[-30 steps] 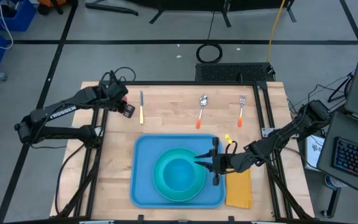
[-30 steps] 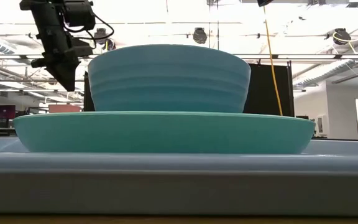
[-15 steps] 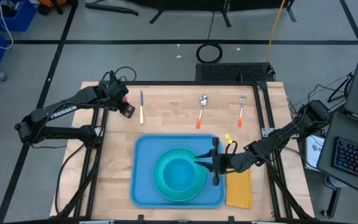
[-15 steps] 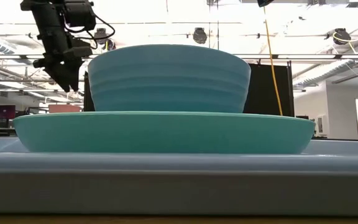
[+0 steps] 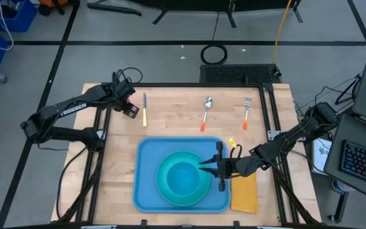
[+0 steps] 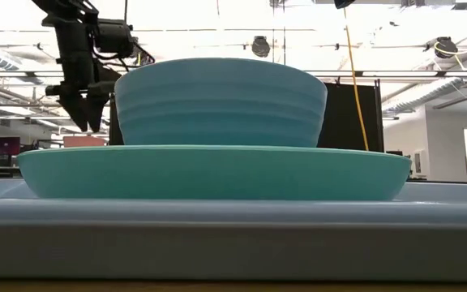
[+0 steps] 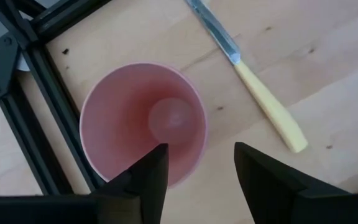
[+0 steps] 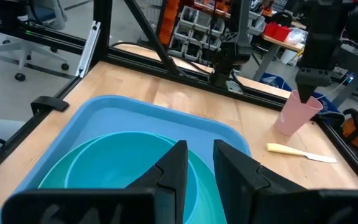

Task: Set up tray
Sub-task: Put the pink cup on the blue tray at the top right of the light blue plate

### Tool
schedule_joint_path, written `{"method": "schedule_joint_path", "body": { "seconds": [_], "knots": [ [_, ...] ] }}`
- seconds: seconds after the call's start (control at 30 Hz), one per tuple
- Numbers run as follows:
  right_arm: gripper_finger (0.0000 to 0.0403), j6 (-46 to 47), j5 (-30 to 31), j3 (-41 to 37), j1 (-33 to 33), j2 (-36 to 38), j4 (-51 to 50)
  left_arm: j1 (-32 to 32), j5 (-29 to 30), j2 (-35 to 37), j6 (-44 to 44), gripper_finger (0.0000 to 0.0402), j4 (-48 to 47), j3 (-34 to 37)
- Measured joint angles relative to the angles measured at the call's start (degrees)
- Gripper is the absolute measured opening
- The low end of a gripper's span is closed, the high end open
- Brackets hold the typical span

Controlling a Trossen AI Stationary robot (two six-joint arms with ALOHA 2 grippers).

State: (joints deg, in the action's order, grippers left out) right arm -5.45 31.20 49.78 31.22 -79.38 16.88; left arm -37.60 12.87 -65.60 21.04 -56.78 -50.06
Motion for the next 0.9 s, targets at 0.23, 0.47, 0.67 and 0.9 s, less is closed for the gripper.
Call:
{"method": "schedule_joint_path", "body": {
  "seconds": [0.23,0.47,0.67,0.9],
  "knots": [
    [0.007,0.04,0.0,0.0,0.0,0.01,0.0,-0.42,0.27,-2.77,-0.9,0.0186,0.04,0.0],
    [0.007,0.07,0.02,0.02,0.0,0.01,0.0,-0.42,0.23,-4.71,-1.28,0.0186,0.3,0.02],
    [0.007,0.07,0.02,0.02,0.0,0.01,0.0,-0.42,0.25,-5.61,-1.35,0.0186,0.31,0.02],
    [0.007,0.09,0.02,0.02,0.0,-0.01,0.0,-0.42,0.44,-5.64,-1.83,0.0186,0.33,0.02]
  ]
}}
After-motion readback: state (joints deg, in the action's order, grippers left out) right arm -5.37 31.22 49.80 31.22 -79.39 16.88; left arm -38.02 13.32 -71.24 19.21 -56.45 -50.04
